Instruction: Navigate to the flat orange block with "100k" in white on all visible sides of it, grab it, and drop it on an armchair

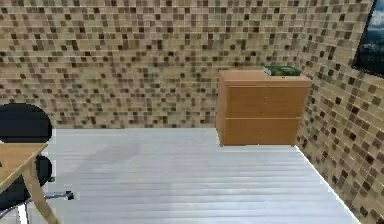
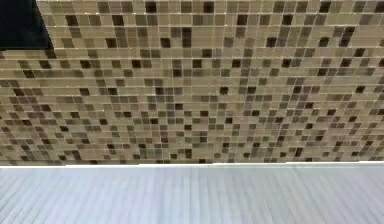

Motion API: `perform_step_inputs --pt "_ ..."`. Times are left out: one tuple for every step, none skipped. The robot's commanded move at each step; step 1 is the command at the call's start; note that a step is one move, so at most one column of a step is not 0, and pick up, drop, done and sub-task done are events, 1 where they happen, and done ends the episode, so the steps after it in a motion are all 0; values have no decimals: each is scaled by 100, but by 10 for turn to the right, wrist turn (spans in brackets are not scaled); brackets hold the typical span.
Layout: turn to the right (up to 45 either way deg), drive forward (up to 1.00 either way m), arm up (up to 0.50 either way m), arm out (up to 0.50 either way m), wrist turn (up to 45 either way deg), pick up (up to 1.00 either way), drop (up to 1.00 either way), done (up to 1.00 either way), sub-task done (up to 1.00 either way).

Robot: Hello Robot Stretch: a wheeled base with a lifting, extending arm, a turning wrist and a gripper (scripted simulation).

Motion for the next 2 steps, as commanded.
perform_step_inputs --pt "450 0 0 0 0 0 0 0 0" --pt "420 0 0 0 0 0 0 0 0"
